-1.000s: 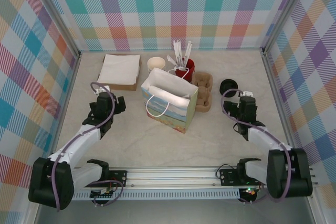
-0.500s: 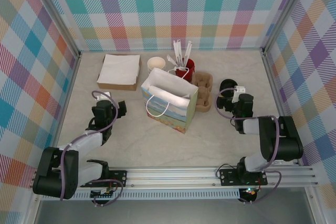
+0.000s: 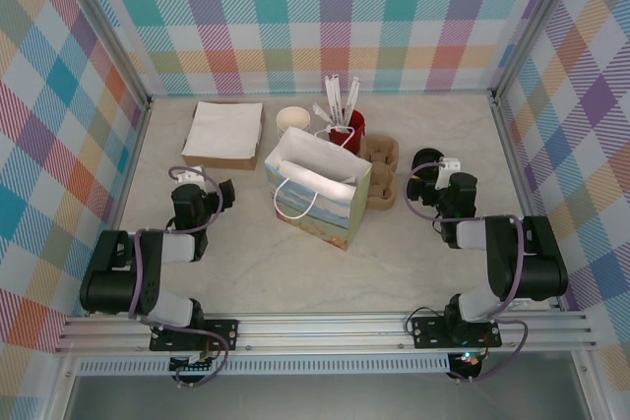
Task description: Pack the takeout coffee
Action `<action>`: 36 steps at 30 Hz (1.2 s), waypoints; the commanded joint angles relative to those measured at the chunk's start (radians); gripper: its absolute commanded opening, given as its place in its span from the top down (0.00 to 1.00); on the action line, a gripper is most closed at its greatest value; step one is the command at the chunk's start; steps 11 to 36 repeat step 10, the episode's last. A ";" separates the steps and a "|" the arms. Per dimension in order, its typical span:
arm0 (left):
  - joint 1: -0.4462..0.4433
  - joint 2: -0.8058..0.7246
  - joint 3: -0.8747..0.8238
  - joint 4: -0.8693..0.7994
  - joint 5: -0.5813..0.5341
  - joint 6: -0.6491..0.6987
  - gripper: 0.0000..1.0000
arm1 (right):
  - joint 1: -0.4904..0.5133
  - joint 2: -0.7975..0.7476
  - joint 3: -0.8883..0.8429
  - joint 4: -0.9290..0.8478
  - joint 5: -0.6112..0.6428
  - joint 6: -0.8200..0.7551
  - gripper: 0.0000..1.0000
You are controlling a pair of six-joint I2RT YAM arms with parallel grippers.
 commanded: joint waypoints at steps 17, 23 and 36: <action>-0.006 0.062 0.074 -0.005 0.079 0.036 0.00 | -0.007 -0.002 0.020 0.029 -0.025 -0.010 0.00; -0.006 0.062 0.074 -0.005 0.079 0.036 0.00 | -0.007 -0.002 0.020 0.029 -0.025 -0.010 0.00; -0.006 0.062 0.074 -0.005 0.079 0.036 0.00 | -0.007 -0.002 0.020 0.029 -0.025 -0.010 0.00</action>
